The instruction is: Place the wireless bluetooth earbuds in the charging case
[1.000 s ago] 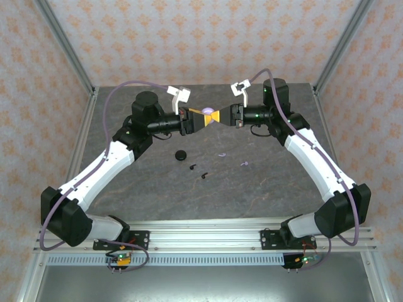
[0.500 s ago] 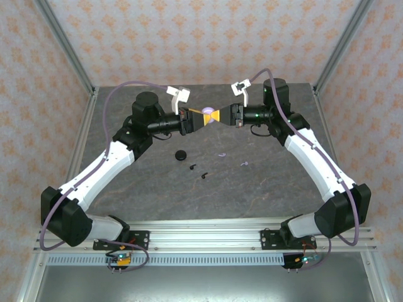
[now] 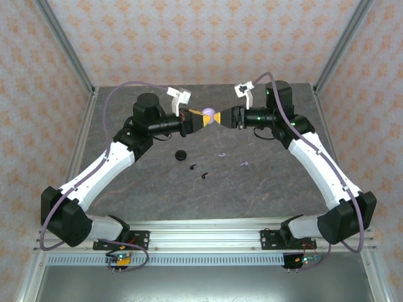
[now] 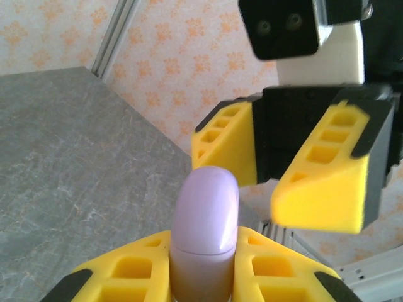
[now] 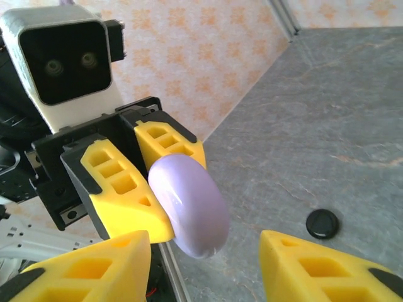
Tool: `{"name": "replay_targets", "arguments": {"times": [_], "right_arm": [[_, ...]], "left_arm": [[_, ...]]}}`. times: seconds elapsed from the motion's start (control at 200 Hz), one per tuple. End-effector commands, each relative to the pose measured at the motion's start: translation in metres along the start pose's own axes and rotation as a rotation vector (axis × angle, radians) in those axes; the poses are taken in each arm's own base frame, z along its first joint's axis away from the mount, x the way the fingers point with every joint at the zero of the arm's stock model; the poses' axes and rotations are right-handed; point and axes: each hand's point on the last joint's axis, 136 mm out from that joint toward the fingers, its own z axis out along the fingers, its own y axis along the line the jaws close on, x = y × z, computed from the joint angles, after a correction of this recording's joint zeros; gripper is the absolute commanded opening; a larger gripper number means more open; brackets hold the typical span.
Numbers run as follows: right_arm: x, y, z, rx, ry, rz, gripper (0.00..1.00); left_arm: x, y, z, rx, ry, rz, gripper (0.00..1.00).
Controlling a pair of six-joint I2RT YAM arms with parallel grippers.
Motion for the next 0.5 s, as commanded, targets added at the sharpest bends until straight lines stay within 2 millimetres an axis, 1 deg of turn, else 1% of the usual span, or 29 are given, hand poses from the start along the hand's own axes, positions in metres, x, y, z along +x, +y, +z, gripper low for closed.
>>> {"name": "replay_targets", "arguments": {"times": [0.0, 0.04, 0.105, 0.25, 0.385, 0.496], "right_arm": [[0.001, 0.001, -0.014, 0.093, -0.008, -0.056, 0.52], [0.004, 0.003, -0.017, 0.097, 0.002, -0.060, 0.53], [0.008, 0.005, -0.019, 0.097, 0.015, -0.060, 0.55], [0.017, 0.011, -0.023, 0.100, 0.039, -0.073, 0.59], [0.025, 0.013, -0.020, 0.135, 0.053, -0.096, 0.62], [0.032, 0.017, -0.016, 0.140, 0.086, -0.121, 0.64]], "left_arm": [[-0.004, -0.009, -0.004, 0.019, -0.056, 0.180, 0.13], [-0.003, -0.012, -0.004, 0.030, -0.063, 0.232, 0.13], [0.005, -0.019, -0.005, 0.060, -0.044, 0.337, 0.14], [0.016, -0.022, -0.006, 0.063, -0.041, 0.485, 0.14], [0.023, -0.025, -0.006, 0.074, -0.048, 0.565, 0.13], [0.027, -0.025, -0.006, 0.074, -0.047, 0.584, 0.11]]}}
